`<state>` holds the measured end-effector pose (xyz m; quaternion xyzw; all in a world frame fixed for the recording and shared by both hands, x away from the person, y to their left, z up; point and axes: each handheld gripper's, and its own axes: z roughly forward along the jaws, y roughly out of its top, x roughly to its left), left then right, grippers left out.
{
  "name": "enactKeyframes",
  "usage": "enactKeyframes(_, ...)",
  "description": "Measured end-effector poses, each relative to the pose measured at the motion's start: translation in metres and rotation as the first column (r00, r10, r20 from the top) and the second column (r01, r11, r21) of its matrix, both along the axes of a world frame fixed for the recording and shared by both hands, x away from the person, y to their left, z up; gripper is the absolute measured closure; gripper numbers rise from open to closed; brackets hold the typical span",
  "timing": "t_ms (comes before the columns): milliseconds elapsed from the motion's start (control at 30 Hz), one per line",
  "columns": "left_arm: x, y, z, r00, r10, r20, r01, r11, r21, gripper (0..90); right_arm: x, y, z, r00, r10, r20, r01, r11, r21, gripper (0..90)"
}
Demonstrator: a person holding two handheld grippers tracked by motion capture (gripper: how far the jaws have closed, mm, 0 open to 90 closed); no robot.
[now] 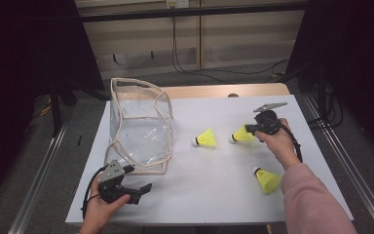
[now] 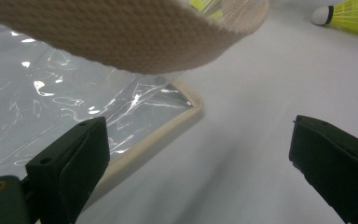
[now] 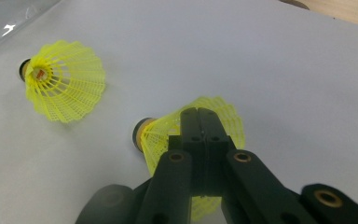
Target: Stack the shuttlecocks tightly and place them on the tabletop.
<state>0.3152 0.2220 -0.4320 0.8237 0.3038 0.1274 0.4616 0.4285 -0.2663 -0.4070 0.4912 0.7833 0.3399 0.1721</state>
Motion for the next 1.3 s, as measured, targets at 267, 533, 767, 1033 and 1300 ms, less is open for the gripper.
enactKeyframes(267,0.000,0.000,0.000,1.0000,0.001,0.000,-0.001,1.0000,-0.004,5.0,-0.002,-0.006,-0.007,0.9998,-0.012,-0.016,0.012,0.9999,0.007,90.0)
enactKeyframes(533,0.000,0.000,0.000,1.0000,0.000,0.000,0.000,1.0000,-0.001,5.0,-0.002,-0.010,-0.012,0.9996,-0.012,-0.024,0.012,0.9999,0.001,90.0)
enactKeyframes(767,0.000,0.000,0.000,1.0000,-0.001,-0.001,0.001,1.0000,-0.001,5.0,-0.003,-0.012,-0.016,0.9994,-0.016,-0.031,0.016,0.9999,0.006,90.0)
enactKeyframes(1033,-0.001,0.000,0.000,1.0000,0.001,-0.005,-0.001,1.0000,-0.004,5.0,-0.004,-0.013,-0.019,0.9990,-0.028,-0.036,0.029,0.9994,0.020,90.0)
enactKeyframes(1300,-0.001,0.000,0.000,1.0000,0.002,-0.003,-0.002,1.0000,-0.002,5.0,-0.005,-0.015,-0.019,0.9990,-0.030,-0.032,0.031,0.9994,0.016,90.0)
